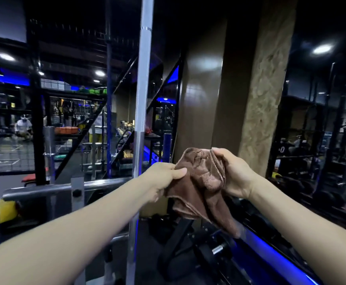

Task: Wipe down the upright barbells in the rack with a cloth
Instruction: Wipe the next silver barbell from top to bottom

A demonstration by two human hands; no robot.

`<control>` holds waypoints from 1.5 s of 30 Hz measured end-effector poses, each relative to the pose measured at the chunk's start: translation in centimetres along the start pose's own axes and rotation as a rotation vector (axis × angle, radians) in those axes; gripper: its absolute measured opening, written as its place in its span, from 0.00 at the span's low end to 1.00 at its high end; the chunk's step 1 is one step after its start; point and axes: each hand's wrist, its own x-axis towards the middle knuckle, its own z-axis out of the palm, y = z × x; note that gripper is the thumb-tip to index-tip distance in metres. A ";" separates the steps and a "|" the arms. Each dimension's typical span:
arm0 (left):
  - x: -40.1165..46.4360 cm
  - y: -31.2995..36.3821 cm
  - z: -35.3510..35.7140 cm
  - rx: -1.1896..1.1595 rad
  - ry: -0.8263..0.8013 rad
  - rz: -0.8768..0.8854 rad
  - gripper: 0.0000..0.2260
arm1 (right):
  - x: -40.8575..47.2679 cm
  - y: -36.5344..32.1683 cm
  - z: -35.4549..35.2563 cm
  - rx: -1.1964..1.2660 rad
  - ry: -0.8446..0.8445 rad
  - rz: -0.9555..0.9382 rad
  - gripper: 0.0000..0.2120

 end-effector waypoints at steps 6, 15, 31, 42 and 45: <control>-2.1 -0.8 2.1 -0.137 0.147 -0.015 0.10 | -2.5 2.5 -1.8 -0.290 0.199 0.025 0.04; -3.5 -1.2 3.1 -0.240 0.286 -0.037 0.12 | -6.0 3.7 -2.3 -0.658 -0.020 0.063 0.24; -7.6 -1.7 0.3 -0.048 0.382 -0.042 0.10 | -5.9 1.0 -4.9 -0.923 -0.112 -0.032 0.12; -10.0 -1.2 -0.4 0.023 0.283 -0.261 0.08 | -5.7 0.9 -2.4 -1.382 0.018 -0.492 0.10; -10.3 -0.8 0.1 -0.021 0.096 -0.280 0.10 | -6.0 1.2 -1.4 -0.975 0.052 -0.401 0.10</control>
